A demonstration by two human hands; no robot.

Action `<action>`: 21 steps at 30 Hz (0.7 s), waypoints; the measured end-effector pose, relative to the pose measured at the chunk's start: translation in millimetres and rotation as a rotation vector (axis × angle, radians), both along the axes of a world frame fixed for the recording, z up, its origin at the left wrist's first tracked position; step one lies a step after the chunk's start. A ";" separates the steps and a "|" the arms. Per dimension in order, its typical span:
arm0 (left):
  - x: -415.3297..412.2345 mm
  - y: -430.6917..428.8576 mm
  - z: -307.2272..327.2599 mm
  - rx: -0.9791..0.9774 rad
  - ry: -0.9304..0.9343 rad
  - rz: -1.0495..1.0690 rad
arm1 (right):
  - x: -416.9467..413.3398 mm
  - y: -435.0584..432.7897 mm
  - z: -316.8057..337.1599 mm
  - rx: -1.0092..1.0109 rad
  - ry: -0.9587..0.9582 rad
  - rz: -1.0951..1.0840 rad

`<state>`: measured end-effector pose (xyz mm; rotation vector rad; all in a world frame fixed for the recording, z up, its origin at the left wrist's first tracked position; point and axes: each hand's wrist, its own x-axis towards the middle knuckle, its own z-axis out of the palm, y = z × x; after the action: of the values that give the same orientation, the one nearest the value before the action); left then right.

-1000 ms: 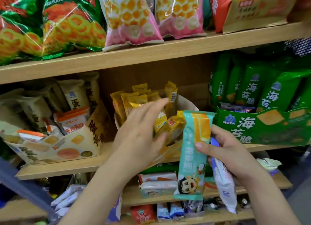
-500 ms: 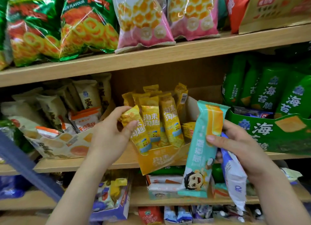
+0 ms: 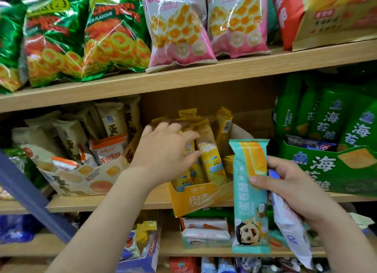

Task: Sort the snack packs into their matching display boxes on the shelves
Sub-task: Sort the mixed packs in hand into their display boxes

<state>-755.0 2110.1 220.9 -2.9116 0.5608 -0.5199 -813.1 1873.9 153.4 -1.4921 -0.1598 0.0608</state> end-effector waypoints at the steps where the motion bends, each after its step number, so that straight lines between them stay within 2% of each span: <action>1: 0.3 5.4 -2.5 -0.019 -0.045 0.023 | -0.1 -0.5 0.5 -0.022 -0.001 -0.005; 4: 1.9 18.1 -9.4 -0.019 -0.133 0.142 | -0.5 -3.4 1.6 -0.067 -0.016 -0.032; 6: 3.1 15.8 -10.1 0.048 -0.169 0.173 | -3.2 -5.8 3.4 -0.013 -0.037 -0.035; 8: 1.0 6.6 -8.8 0.095 -0.293 0.045 | -6.1 -7.0 5.5 0.096 -0.061 -0.015; 9: -2.3 -1.7 -7.4 0.100 -0.344 -0.086 | -6.6 -9.1 4.7 0.179 -0.059 -0.022; 11: -11.1 -26.7 -2.8 0.086 -0.215 -0.336 | -5.9 -15.2 1.0 0.377 -0.004 -0.086; 14: -8.4 -63.8 -8.8 0.057 0.111 -0.416 | -2.6 -23.5 -6.2 0.470 0.030 -0.099; 19: 10.1 -78.1 -16.3 0.118 0.216 -0.537 | -0.4 -28.4 -20.6 0.490 0.067 -0.071; 21: 10.4 -75.6 -16.4 0.139 0.182 -0.538 | -2.9 -27.4 -18.5 0.493 0.080 -0.057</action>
<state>-744.6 2034.6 204.5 -2.6708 1.3610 -0.2499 -816.0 1846.5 134.9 -0.9997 -0.0607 0.0313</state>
